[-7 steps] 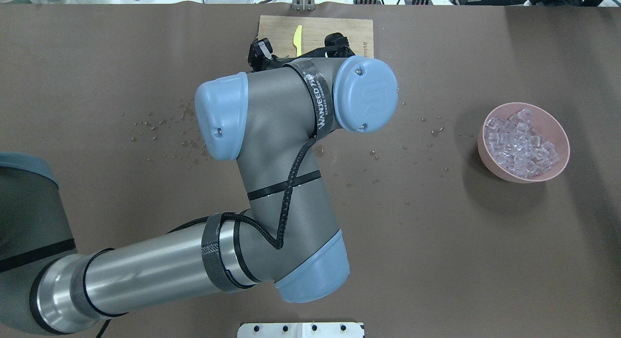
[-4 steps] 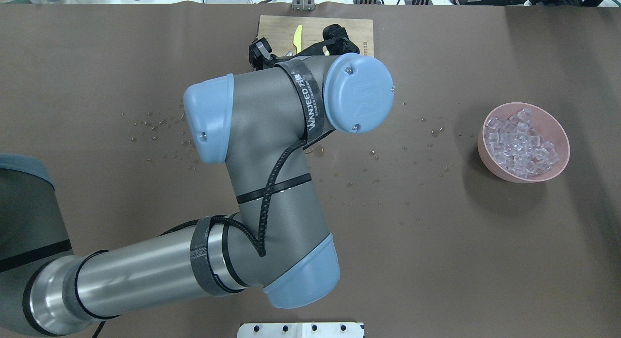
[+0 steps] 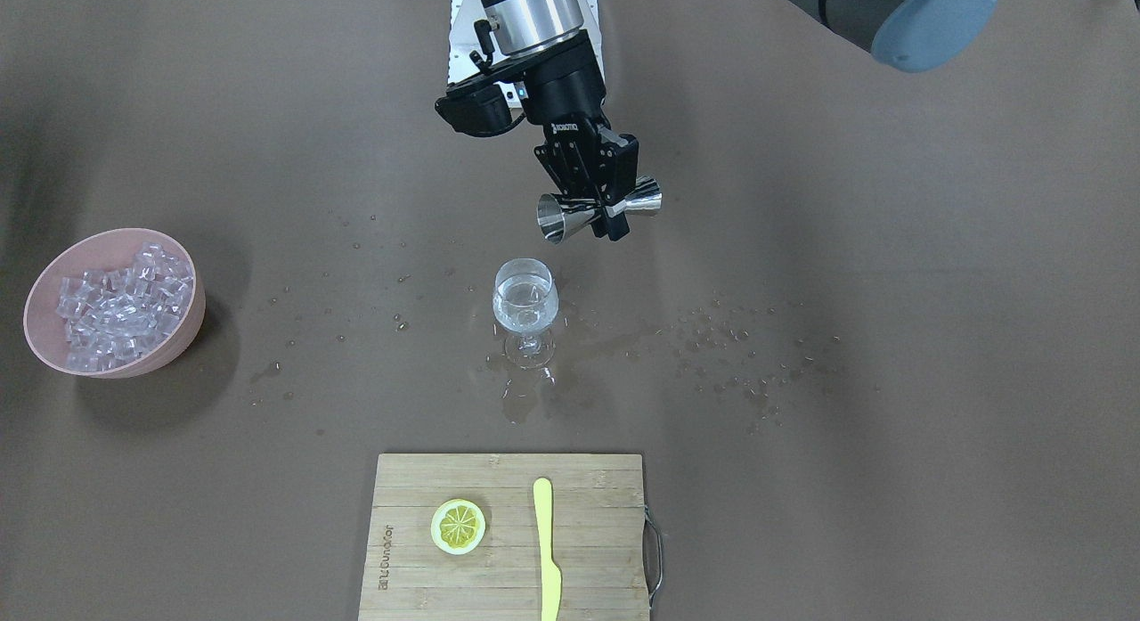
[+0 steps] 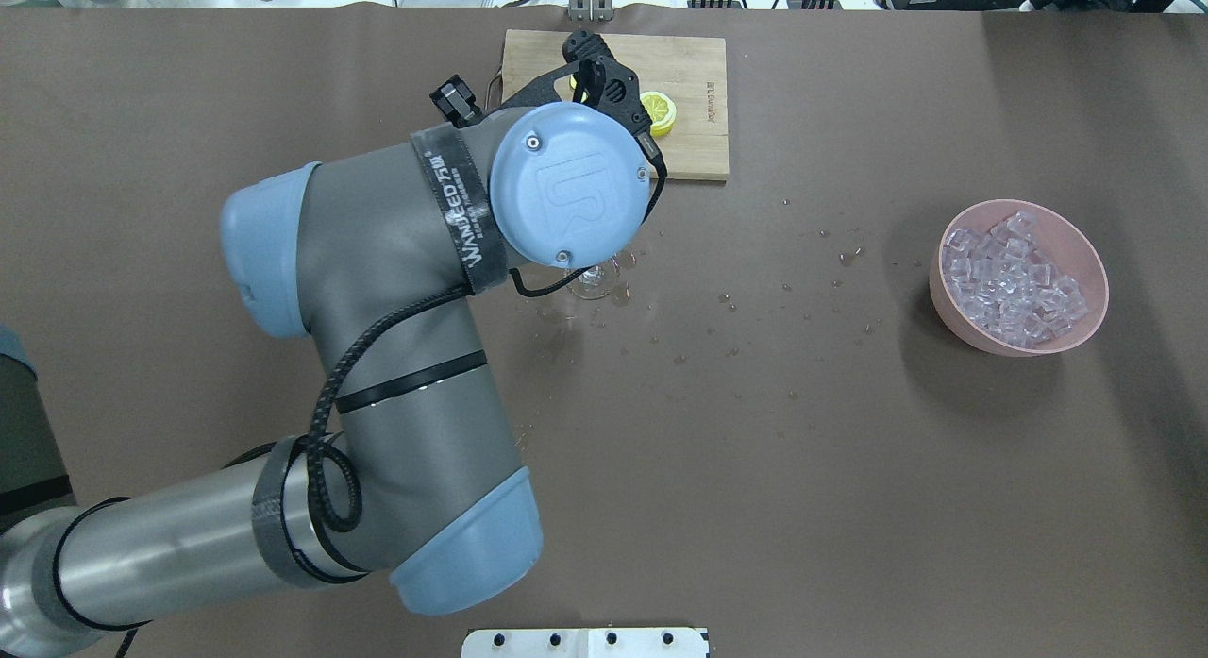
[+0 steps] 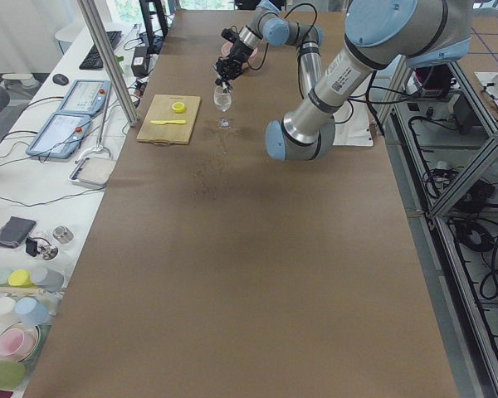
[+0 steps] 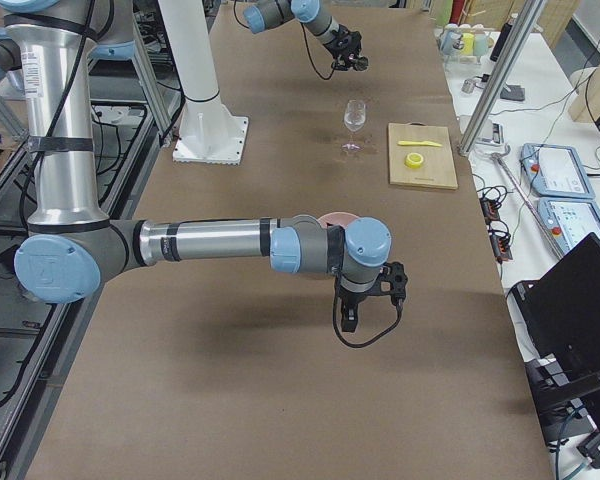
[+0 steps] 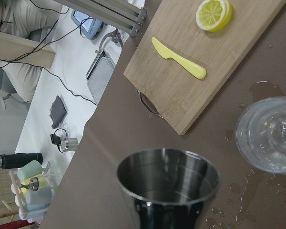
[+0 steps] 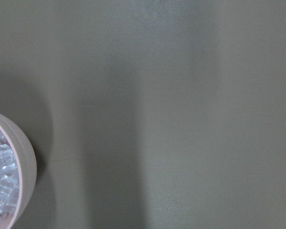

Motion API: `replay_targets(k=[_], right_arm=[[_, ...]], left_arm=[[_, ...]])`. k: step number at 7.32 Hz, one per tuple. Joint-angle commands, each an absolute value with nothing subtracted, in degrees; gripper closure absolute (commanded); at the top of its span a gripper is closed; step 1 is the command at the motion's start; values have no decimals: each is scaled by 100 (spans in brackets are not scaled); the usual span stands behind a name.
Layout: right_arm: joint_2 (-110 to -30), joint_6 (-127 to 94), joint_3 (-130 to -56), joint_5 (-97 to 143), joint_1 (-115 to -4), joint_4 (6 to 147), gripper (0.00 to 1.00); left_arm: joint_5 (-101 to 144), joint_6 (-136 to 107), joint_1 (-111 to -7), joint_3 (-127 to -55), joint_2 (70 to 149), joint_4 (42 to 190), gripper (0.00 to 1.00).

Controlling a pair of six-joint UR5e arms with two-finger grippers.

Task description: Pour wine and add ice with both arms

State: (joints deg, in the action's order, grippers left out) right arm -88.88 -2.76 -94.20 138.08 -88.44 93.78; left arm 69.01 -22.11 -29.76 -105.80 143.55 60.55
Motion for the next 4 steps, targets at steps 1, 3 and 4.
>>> replay_targets(k=[1,3,4], right_arm=[[-8886,-272,-9431,13799,-8850,9378,0],[-8886,-281,-9466,13799,-8842,9378,0],[-8886,-281,-9457,13799,-8850,9378,0]], left_arm=[[7389,-2373,-3460,-10915,13661,6896,100],[7479,-2390,-3787,-11021,12845,7939,100],[7488,-2382,-3936,-11030,12388,8589,100]])
